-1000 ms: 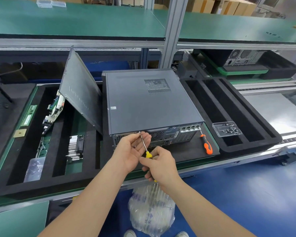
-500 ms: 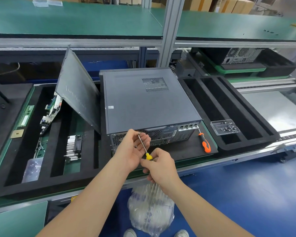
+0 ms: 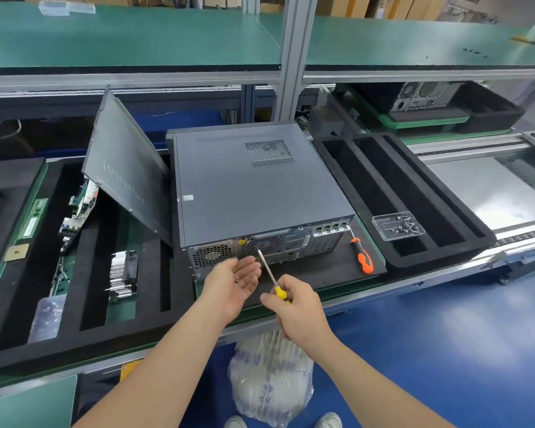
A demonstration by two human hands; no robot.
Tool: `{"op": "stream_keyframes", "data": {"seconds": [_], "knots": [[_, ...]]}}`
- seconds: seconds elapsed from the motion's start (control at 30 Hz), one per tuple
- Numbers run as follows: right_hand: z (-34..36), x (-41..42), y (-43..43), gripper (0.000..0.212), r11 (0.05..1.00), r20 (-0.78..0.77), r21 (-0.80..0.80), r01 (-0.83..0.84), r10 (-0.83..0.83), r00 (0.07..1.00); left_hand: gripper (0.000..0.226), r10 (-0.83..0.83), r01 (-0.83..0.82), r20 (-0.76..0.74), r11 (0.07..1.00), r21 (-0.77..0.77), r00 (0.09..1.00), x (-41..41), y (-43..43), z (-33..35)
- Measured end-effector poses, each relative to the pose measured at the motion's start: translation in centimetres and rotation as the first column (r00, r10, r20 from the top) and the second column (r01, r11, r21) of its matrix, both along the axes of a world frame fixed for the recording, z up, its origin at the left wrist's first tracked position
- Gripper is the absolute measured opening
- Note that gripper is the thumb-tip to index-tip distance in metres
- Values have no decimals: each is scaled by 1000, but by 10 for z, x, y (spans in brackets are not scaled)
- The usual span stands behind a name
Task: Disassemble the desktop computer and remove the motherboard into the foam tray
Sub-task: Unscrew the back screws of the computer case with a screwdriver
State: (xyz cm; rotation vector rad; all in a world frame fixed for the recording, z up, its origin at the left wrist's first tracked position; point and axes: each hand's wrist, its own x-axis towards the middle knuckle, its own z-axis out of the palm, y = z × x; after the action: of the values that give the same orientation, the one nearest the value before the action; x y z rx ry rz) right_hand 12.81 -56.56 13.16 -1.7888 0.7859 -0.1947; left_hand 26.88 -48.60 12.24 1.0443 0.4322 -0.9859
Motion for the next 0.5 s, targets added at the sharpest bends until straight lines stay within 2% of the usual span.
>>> {"op": "stream_keyframes", "data": {"seconds": [0.13, 0.23, 0.37, 0.5], "knots": [[1, -7, -21, 32, 993, 47, -59, 106, -103, 994, 28, -183, 184, -27, 982, 36, 983, -27, -23, 0], [2, -21, -49, 28, 978, 46, -90, 189, -185, 982, 49, -319, 319, -6, 948, 4, 948, -47, -50, 8], [-3, -45, -103, 32, 953, 34, -78, 294, -292, 956, 49, -374, 373, 23, 927, 26, 927, -71, -110, 14], [-8, -62, -174, 38, 910, 31, -6, 416, -415, 909, 45, -453, 441, 111, 890, 116, 885, -90, -184, 14]]}}
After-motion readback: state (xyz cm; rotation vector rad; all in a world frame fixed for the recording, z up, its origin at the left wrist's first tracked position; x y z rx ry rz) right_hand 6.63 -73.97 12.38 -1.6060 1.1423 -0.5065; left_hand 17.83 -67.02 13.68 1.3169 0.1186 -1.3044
